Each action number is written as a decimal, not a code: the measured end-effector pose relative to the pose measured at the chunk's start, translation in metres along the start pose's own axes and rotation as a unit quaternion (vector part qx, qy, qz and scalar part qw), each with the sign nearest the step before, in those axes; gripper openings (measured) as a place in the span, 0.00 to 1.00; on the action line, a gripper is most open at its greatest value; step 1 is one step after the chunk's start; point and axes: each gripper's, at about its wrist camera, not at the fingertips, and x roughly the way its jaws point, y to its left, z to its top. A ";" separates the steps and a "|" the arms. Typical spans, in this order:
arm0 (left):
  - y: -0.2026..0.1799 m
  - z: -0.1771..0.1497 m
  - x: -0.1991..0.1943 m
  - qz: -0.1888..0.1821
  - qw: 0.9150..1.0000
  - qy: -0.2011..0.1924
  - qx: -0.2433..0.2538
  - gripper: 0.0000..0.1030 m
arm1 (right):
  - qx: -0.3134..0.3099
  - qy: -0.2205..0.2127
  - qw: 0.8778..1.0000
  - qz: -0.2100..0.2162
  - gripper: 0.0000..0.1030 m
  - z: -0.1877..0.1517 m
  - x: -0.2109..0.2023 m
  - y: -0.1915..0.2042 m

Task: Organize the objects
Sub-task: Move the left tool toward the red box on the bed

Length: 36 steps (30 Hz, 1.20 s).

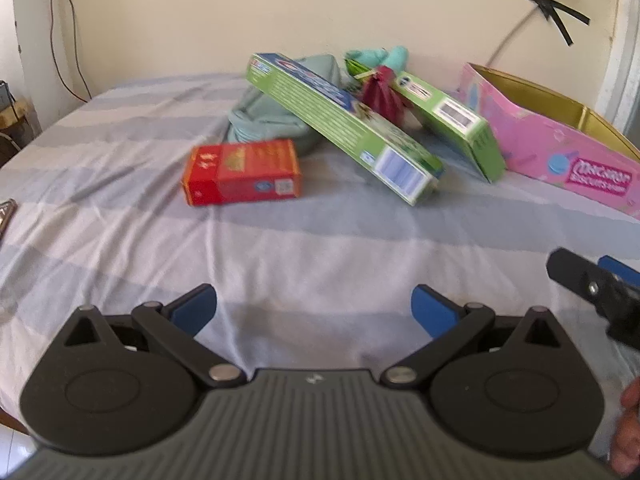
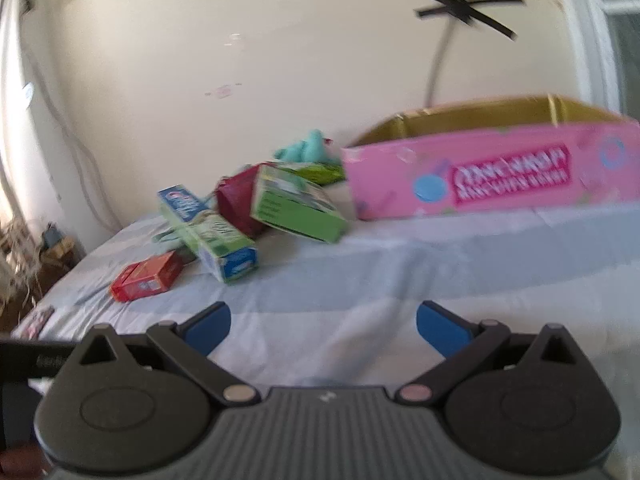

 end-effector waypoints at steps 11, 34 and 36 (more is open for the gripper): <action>0.028 0.009 0.016 0.027 0.999 -0.024 -0.007 1.00 | -0.061 0.005 0.998 0.020 1.00 0.003 0.011 0.033; 0.039 0.001 0.026 0.027 0.999 -0.036 -0.016 1.00 | -0.043 0.060 0.997 0.014 1.00 -0.006 0.028 0.028; 0.044 0.004 0.026 0.023 0.999 -0.036 -0.019 1.00 | -0.057 0.065 0.996 0.009 1.00 -0.006 0.029 0.031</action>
